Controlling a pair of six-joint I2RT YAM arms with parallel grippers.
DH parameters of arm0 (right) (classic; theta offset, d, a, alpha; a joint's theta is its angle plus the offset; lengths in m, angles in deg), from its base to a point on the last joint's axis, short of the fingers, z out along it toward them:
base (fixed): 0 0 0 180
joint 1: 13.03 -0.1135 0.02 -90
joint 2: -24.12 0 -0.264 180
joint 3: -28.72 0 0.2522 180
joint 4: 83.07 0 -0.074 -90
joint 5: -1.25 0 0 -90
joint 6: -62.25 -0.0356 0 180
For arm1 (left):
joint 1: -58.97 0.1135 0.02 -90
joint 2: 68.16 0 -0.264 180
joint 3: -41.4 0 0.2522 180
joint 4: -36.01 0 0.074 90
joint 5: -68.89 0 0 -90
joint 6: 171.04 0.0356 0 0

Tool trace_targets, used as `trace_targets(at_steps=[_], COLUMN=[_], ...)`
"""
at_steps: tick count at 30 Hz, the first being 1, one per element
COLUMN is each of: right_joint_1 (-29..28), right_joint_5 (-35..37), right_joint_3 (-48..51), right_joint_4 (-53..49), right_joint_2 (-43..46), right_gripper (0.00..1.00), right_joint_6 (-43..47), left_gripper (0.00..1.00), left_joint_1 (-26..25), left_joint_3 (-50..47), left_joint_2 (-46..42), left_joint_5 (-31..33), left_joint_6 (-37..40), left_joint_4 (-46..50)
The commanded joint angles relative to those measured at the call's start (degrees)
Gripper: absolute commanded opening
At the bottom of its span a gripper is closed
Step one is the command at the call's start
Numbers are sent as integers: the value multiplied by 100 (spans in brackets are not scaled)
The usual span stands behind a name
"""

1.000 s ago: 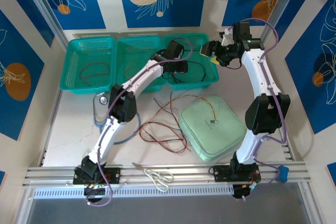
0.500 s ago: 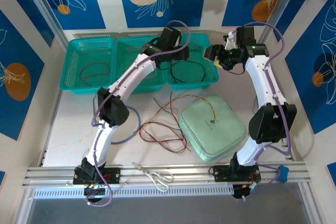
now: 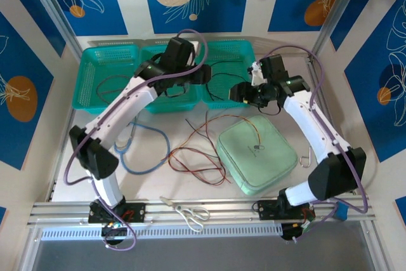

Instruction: Untangle the cables

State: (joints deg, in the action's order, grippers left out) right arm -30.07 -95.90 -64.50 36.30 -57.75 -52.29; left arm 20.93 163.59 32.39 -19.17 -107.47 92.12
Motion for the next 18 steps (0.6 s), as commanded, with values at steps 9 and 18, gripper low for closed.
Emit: trace_targets(at_steps=[9,18], right_joint_1=[-356,69], right_joint_5=[1647,1968], right_joint_3=[397,975], right_joint_4=[-925,-1096], right_joint_2=[441,311], right_gripper=[49,39], right_joint_6=[224,442], left_gripper=[58,58], left_joint_1=[95,123], left_joint_3=[-2367,-3212], left_joint_2=[-1586,-2043], left_joint_5=[-185,-229], left_joint_6=[-251,-432], left_joint_4=[-374,-499])
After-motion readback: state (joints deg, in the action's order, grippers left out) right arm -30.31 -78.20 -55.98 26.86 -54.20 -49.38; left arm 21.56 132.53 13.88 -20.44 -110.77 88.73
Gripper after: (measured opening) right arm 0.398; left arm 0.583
